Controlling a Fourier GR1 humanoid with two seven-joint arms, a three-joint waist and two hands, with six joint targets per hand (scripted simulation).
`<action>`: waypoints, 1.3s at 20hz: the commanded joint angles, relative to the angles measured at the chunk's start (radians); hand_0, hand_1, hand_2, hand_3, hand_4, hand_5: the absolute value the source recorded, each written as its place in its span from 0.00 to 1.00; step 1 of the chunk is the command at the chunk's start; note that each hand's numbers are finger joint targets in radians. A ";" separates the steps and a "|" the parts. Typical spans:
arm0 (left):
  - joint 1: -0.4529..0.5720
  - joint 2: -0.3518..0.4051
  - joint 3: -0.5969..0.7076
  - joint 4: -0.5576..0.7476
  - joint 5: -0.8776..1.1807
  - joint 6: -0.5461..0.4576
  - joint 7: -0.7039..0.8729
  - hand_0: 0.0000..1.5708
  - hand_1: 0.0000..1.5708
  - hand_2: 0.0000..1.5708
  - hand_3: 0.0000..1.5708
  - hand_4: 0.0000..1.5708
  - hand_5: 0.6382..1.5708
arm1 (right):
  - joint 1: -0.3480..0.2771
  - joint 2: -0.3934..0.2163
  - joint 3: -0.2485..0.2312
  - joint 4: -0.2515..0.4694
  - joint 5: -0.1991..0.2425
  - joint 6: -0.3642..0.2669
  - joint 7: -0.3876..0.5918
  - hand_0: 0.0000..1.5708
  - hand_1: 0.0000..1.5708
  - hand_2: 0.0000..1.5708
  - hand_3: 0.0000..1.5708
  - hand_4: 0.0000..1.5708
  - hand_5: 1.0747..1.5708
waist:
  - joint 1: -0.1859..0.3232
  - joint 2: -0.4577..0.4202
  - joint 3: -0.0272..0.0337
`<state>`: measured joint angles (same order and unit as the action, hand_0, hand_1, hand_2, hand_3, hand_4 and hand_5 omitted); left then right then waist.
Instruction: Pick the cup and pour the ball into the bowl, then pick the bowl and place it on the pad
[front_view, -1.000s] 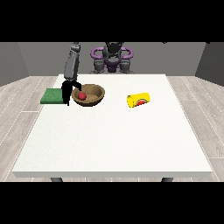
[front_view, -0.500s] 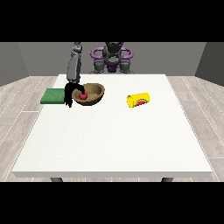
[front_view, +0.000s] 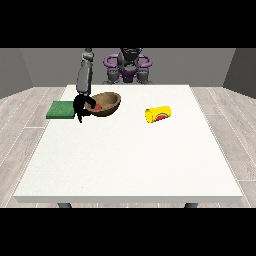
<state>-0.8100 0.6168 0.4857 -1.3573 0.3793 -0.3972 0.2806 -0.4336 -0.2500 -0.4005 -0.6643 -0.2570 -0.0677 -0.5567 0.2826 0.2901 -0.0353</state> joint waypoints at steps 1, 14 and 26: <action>0.014 0.009 0.003 0.016 0.006 -0.013 0.007 0.00 0.00 0.00 0.00 0.74 0.95 | 0.048 -0.138 0.017 0.083 0.072 -0.096 0.212 1.00 1.00 1.00 0.82 0.63 0.94 | -0.001 0.005 0.0303; 0.133 0.022 0.039 0.146 -0.034 -0.041 -0.077 0.00 0.00 0.00 0.00 0.77 0.97 | 0.002 -0.407 0.107 -0.064 0.094 -0.014 0.582 1.00 1.00 1.00 0.46 0.67 0.98 | -0.122 -0.110 0.0326; 0.239 0.138 0.144 0.321 -0.032 -0.128 -0.298 0.00 0.00 0.00 0.00 0.77 0.98 | -0.065 -0.505 0.066 -0.061 0.057 0.130 0.615 1.00 1.00 1.00 0.29 0.71 0.99 | -0.215 -0.049 0.0346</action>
<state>-0.6135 0.7058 0.5906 -1.1209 0.3393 -0.4561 0.0745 -0.4969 -0.7471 -0.3334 -0.7054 -0.1964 0.0341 0.0615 0.0953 0.2204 -0.0004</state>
